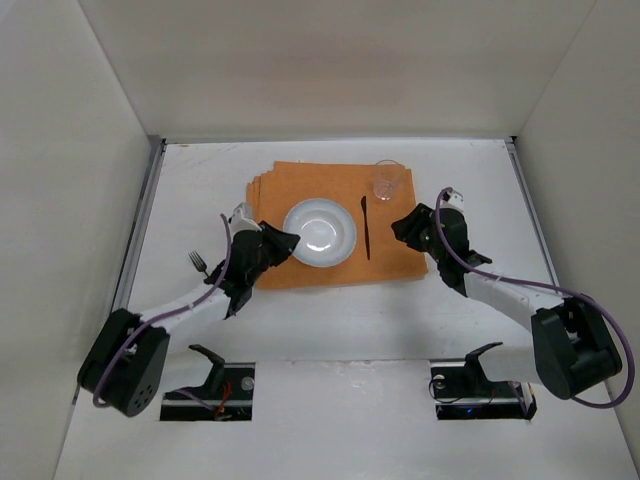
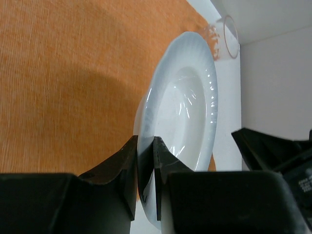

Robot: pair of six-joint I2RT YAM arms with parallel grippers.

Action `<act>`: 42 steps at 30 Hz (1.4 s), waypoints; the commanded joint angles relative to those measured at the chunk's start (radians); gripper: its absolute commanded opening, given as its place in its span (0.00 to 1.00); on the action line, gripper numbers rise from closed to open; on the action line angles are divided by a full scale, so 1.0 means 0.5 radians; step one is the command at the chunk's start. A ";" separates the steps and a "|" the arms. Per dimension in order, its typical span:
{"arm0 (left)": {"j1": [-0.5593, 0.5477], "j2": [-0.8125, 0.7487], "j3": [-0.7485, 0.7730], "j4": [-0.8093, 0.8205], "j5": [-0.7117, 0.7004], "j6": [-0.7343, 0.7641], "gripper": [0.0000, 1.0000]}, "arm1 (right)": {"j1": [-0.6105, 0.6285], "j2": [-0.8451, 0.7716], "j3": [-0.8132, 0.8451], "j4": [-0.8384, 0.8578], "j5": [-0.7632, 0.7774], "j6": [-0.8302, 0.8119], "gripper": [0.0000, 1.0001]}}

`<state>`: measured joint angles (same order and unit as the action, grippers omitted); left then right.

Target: Set the dinner table for one person

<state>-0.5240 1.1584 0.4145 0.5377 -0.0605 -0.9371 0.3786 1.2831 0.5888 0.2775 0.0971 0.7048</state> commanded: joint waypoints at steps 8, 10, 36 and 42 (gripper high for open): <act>0.108 0.493 0.282 0.876 0.265 -0.141 0.03 | -0.004 0.002 0.004 0.108 0.018 -0.001 0.50; 0.138 0.564 0.294 0.925 0.277 -0.141 0.03 | -0.004 0.005 0.010 0.105 0.018 -0.004 0.50; 0.218 1.070 0.211 1.143 0.225 -0.212 0.35 | -0.004 0.008 0.019 0.095 0.018 -0.017 0.52; 0.224 0.908 0.144 0.999 0.161 -0.129 0.51 | -0.004 -0.004 0.007 0.101 0.011 -0.008 0.52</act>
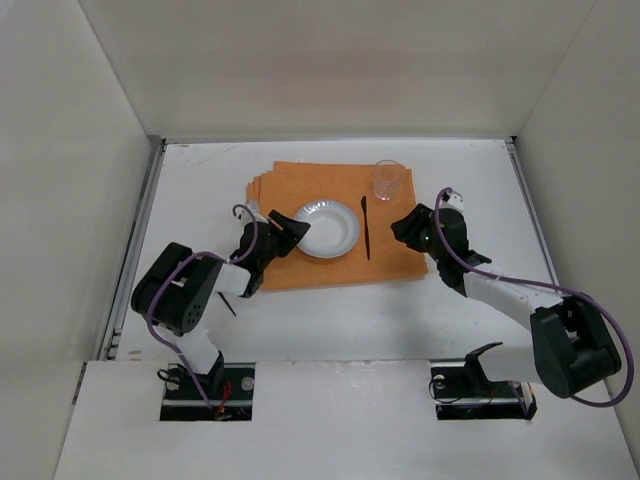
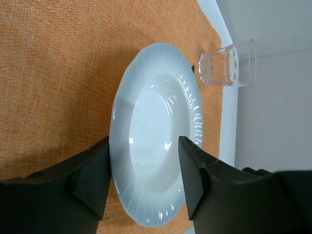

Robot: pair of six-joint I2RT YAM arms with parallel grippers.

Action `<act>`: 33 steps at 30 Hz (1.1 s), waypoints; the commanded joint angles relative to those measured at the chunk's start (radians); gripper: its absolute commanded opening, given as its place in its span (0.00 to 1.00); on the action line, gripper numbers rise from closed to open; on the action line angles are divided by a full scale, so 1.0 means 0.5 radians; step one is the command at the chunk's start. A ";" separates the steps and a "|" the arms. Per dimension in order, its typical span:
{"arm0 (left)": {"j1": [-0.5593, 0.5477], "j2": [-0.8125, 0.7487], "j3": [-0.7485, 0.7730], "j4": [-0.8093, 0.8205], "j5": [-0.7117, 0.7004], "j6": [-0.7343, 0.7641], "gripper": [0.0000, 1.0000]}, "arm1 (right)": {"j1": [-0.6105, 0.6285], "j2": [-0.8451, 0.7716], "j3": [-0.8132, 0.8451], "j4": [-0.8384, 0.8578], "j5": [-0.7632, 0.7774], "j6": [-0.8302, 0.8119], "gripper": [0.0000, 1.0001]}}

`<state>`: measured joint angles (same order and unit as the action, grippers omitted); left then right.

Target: Set the dinner table for one person

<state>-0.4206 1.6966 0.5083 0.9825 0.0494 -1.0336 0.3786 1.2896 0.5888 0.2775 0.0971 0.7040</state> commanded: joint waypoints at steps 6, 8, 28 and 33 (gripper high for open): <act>0.039 -0.708 -0.118 -0.442 -0.255 0.376 0.58 | -0.004 -0.005 0.010 0.111 -0.010 0.006 0.52; 0.042 -0.959 -0.093 -0.800 -0.402 0.520 0.59 | -0.004 -0.005 0.010 0.111 -0.013 0.006 0.52; 0.122 -1.442 -0.007 -2.713 -1.406 0.524 0.30 | 0.063 -0.066 0.013 0.111 -0.078 0.022 0.32; 0.116 -1.347 -0.019 -2.818 -1.498 0.417 0.29 | 0.063 -0.085 0.007 0.111 -0.078 0.031 0.33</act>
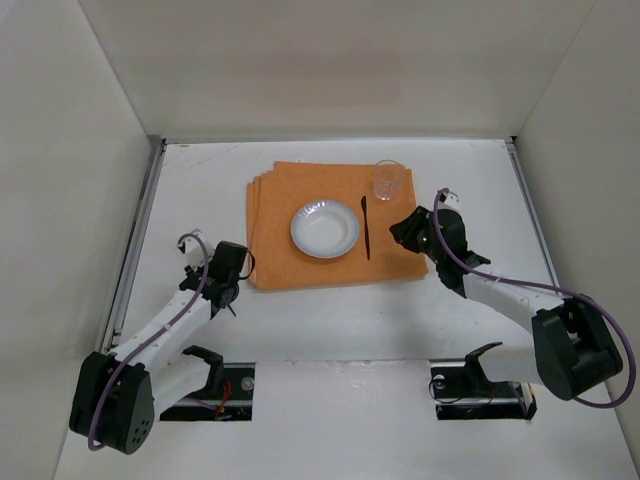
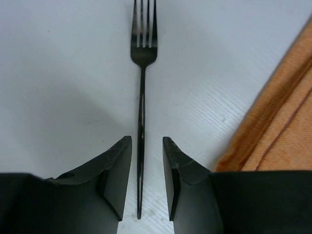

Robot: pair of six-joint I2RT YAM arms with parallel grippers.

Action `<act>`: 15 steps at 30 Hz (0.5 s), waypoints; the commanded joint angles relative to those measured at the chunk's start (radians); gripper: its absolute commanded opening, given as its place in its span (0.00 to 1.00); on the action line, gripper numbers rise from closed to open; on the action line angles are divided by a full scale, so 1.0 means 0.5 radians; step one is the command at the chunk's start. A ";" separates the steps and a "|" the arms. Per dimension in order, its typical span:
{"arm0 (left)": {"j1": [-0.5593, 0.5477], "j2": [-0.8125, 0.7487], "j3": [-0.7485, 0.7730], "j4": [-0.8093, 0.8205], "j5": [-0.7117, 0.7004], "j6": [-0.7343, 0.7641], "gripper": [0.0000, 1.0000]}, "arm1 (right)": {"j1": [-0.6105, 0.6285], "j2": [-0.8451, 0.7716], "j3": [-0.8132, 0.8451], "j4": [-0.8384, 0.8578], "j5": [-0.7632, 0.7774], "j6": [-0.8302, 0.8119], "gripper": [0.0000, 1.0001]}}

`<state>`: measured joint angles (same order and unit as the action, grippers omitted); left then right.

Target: Set the dinner table for one person

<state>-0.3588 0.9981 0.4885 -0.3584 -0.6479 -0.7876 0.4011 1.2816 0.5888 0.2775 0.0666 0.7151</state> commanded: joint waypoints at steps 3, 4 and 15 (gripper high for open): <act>0.017 0.099 -0.026 -0.078 -0.057 -0.115 0.27 | 0.018 -0.054 0.007 0.111 -0.017 0.009 0.33; 0.023 0.102 -0.047 -0.038 -0.042 -0.124 0.27 | 0.018 -0.051 0.007 0.111 -0.017 0.009 0.33; 0.188 0.197 -0.176 0.259 0.173 -0.088 0.23 | 0.018 -0.060 0.007 0.111 -0.017 0.009 0.33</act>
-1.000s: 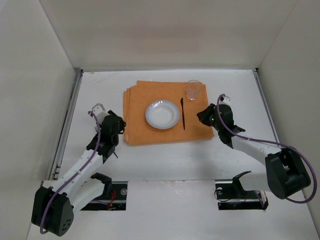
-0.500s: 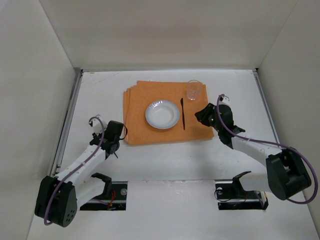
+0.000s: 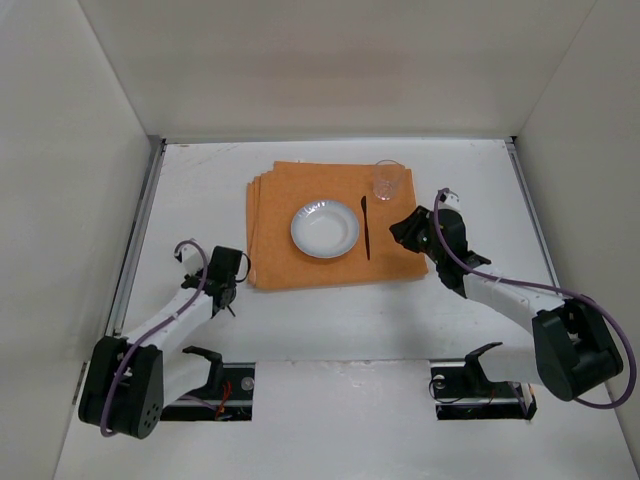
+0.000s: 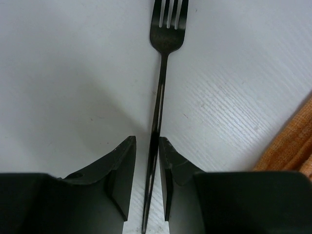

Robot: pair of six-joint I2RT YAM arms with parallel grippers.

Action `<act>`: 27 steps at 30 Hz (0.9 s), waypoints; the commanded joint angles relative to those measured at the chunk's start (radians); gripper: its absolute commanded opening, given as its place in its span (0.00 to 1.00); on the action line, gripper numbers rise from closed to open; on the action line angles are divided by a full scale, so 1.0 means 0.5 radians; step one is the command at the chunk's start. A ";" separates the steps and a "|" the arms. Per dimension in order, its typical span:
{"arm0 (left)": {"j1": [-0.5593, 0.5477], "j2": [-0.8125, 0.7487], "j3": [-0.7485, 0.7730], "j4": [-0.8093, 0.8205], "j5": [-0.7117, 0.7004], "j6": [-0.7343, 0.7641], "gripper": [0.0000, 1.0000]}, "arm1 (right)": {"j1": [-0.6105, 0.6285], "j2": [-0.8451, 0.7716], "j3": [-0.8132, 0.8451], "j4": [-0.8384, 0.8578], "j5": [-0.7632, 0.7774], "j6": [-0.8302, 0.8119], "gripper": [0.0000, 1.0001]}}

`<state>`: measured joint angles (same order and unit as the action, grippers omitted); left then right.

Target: Set the dinner table for one person

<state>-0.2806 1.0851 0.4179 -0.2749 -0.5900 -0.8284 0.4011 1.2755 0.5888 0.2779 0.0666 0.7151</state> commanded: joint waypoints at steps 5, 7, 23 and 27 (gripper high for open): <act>0.032 0.112 -0.047 0.194 0.088 0.009 0.15 | 0.018 -0.047 0.004 0.110 -0.017 0.009 0.33; 0.032 0.103 -0.047 0.197 0.097 0.034 0.09 | 0.018 -0.054 0.001 0.110 -0.014 0.009 0.33; -0.498 -0.210 0.578 -0.064 -0.121 0.665 0.02 | 0.015 -0.035 0.004 0.110 -0.010 0.009 0.33; -0.682 0.130 0.833 0.156 -0.127 1.012 0.03 | 0.015 -0.011 0.007 0.110 0.002 0.009 0.33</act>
<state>-0.5774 1.0664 0.7578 -0.2760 -0.6350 -0.4946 0.4011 1.2751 0.5888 0.2779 0.0669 0.7151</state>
